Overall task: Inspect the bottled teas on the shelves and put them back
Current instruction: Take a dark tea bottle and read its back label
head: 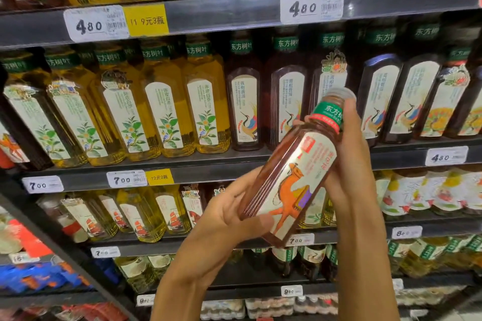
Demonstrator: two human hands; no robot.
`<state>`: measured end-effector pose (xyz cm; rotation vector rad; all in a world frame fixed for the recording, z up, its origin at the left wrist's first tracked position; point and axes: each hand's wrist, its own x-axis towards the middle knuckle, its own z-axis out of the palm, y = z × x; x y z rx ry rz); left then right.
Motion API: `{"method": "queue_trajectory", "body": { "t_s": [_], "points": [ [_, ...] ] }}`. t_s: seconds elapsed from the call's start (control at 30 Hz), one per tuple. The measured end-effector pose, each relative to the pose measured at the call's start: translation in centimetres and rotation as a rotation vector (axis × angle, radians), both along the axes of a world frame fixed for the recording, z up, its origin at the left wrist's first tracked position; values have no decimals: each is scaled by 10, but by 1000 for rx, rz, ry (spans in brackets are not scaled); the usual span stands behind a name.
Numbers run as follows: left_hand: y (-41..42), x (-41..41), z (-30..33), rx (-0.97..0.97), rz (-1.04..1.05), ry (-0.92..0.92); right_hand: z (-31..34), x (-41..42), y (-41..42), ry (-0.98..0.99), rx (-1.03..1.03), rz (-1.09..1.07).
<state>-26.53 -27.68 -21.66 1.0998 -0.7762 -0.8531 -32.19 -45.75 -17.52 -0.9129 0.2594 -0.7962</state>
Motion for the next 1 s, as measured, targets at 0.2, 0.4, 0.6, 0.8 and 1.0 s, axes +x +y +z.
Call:
{"method": "queue_trajectory", "body": {
  "t_s": [0.2, 0.4, 0.6, 0.8, 1.0],
  "points": [
    [-7, 0, -7, 60, 255, -393, 9, -7, 20, -142, -211, 32],
    [-13, 1, -25, 159, 339, -525, 8, -10, 29, -324, -355, 157],
    [-22, 5, -22, 87, 432, -618, 5, -23, 24, -316, -642, 380],
    [-21, -1, -22, 19, 503, -648, 4, -27, 28, -357, -721, 448],
    [-6, 8, -26, 38, 369, -495, 3, -22, 30, -377, -376, 292]
  ]
}}
